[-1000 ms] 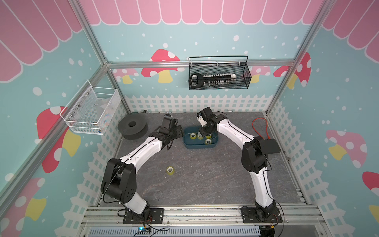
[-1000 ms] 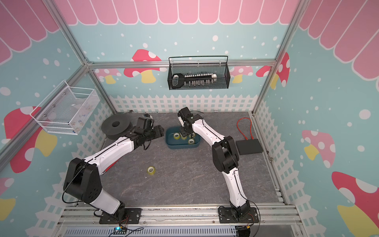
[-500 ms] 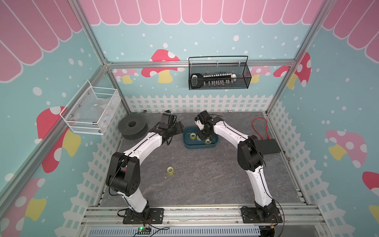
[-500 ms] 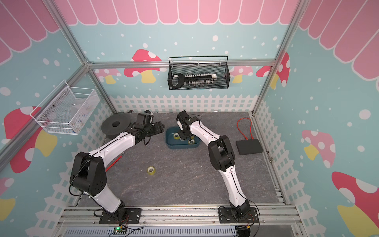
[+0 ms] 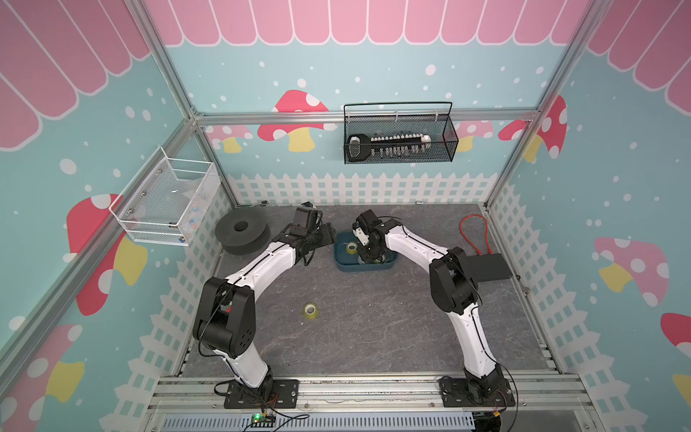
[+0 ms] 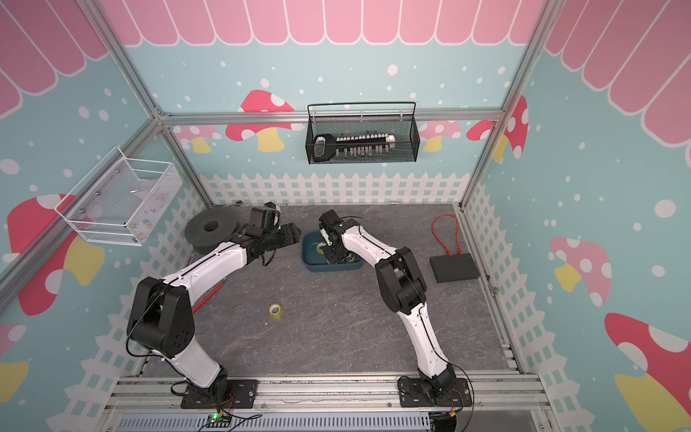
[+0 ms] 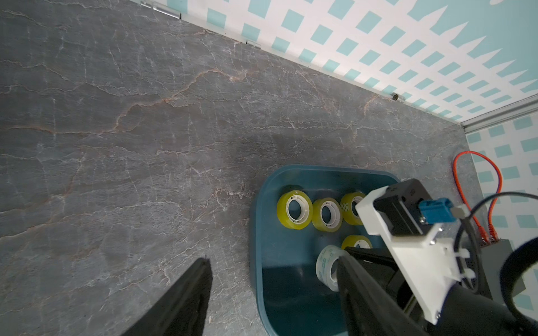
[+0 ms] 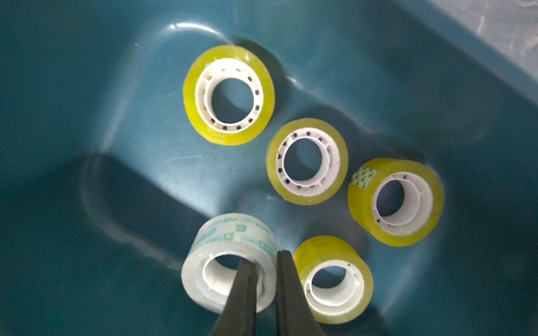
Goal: Put the transparent tape into the storage box
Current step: Place the tape in the storage box.
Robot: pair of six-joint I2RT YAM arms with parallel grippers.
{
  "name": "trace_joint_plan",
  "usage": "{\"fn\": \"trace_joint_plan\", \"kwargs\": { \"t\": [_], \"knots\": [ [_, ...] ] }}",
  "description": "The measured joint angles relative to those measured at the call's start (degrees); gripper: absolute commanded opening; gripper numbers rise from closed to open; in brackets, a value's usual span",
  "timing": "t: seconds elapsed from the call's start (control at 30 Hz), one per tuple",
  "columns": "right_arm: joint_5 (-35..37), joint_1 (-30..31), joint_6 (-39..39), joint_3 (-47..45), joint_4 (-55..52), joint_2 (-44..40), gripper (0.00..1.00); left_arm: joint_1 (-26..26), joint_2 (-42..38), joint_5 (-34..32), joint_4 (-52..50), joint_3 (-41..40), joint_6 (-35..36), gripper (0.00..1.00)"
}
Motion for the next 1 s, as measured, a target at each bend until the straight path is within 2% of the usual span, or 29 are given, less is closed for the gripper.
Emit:
{"fn": "trace_joint_plan", "kwargs": {
  "t": [0.6, 1.0],
  "knots": [
    [0.24, 0.0, -0.07, 0.0, 0.42, 1.77, 0.0, 0.0, 0.0, 0.02, 0.35, -0.07, 0.0, 0.72],
    [0.26, 0.0, -0.07, 0.0, 0.44, 1.77, 0.12, 0.0, 0.0, 0.02, 0.35, -0.07, 0.0, 0.72]
  ]
}}
